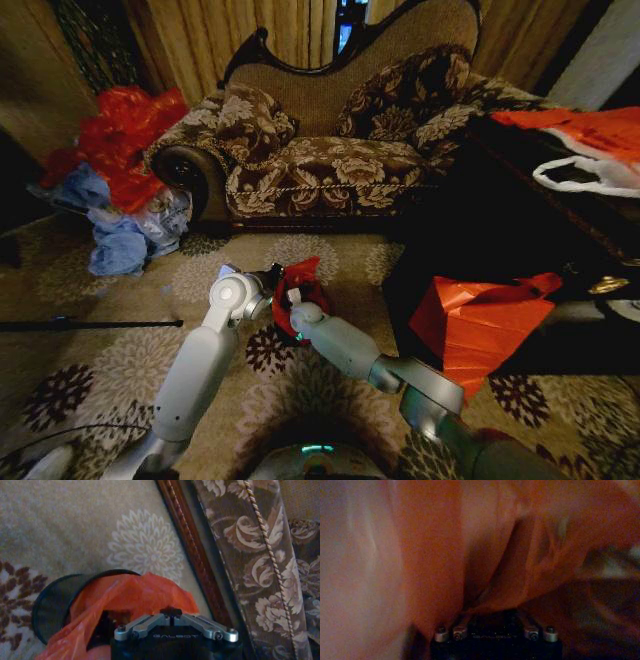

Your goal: Place a garbage bag over the trash bin.

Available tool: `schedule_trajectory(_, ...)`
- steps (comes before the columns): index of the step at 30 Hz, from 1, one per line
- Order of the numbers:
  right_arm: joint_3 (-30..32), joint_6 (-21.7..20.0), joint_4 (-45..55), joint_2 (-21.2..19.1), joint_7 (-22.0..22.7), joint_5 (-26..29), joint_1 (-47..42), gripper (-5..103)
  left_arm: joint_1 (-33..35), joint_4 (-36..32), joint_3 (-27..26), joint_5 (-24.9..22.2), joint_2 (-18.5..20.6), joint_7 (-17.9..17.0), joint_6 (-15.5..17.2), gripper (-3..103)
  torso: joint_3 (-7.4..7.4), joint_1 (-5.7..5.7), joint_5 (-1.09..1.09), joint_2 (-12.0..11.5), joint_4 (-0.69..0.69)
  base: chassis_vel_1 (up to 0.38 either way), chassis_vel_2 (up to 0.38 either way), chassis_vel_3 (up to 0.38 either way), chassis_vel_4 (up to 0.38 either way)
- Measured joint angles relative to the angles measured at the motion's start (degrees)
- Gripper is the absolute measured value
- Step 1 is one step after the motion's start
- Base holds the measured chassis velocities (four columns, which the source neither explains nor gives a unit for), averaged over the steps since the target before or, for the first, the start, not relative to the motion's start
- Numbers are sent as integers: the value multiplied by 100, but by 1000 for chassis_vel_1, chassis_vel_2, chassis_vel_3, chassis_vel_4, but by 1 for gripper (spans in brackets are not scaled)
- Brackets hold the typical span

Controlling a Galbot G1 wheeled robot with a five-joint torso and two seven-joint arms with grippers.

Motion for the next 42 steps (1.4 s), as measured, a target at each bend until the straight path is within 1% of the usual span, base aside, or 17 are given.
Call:
schedule_trajectory(2,-126,-35,252,-125,250,179,91,44,49,-73,-16,3,27,4,-11,0,0,0,0,0,0,0,0,0,0)
schedule_trajectory(3,-126,-35,252,-125,250,179,91,44,49,-73,-16,3,27,4,-11,0,0,0,0,0,0,0,0,0,0)
schedule_trajectory(6,-321,-74,775,-350,712,633,183,61,145,-148,-97,17,45,4,-16,0,-1,-1,0,0,-1,0,0,0,0)
schedule_trajectory(7,-351,-84,920,-403,865,779,201,61,175,-168,-135,34,49,15,-17,0,-1,-1,0,0,-1,0,0,0,0)
schedule_trajectory(8,-351,-84,920,-403,865,779,201,61,175,-168,-135,34,49,15,-17,0,-1,-1,0,0,-1,0,0,0,0)
schedule_trajectory(10,-371,-91,1207,-508,1158,1044,223,72,242,-214,-232,66,74,74,-17,0,-1,-1,0,0,0,0,0,0,0)
schedule_trajectory(11,-371,-91,1207,-508,1158,1044,223,72,242,-214,-232,66,74,74,-17,0,-1,-1,0,0,0,0,0,0,0)
schedule_trajectory(14,-430,-91,1627,-706,1419,1292,237,88,308,-261,-360,84,113,127,-17,0,-1,-1,0,0,-1,0,0,0,0)
schedule_trajectory(15,-430,-91,1627,-706,1419,1292,237,88,308,-261,-360,84,113,127,-17,0,-1,-1,0,0,-1,0,0,0,0)
schedule_trajectory(16,-474,-85,1793,-787,1526,1358,239,93,329,-280,-410,103,126,156,-18,0,-1,-1,0,0,-1,0,0,0,0)
schedule_trajectory(17,-495,-74,1881,-829,1593,1389,239,93,336,-289,-433,110,131,172,-21,0,-1,-1,0,0,-2,0,0,0,0)
schedule_trajectory(18,-528,-56,2079,-920,1745,1462,234,99,351,-315,-499,123,142,204,-39,0,-1,-1,0,0,-1,0,0,0,0)
schedule_trajectory(25,-567,-8,2580,-1126,2013,1593,183,100,409,-390,-629,174,144,267,-134,0,-1,-1,1,0,-1,0,0,0,0)
schedule_trajectory(28,-525,22,2864,-1221,2248,1652,137,100,507,-410,-713,218,135,409,-169,0,-1,-1,1,0,0,0,0,0,0)
schedule_trajectory(30,-516,31,2908,-1243,2274,1676,127,100,520,-410,-722,220,132,428,-170,0,-1,-1,0,0,0,0,0,0,0)
schedule_trajectory(34,-308,57,3146,-1361,2380,1772,13,100,576,-320,-785,273,101,572,-168,0,-1,-1,1,0,-1,0,0,0,0)
schedule_trajectory(42,158,80,3773,-1767,2423,1708,-292,100,578,-101,-837,422,8,818,-165,0,-1,-1,1,0,-1,0,0,0,0)
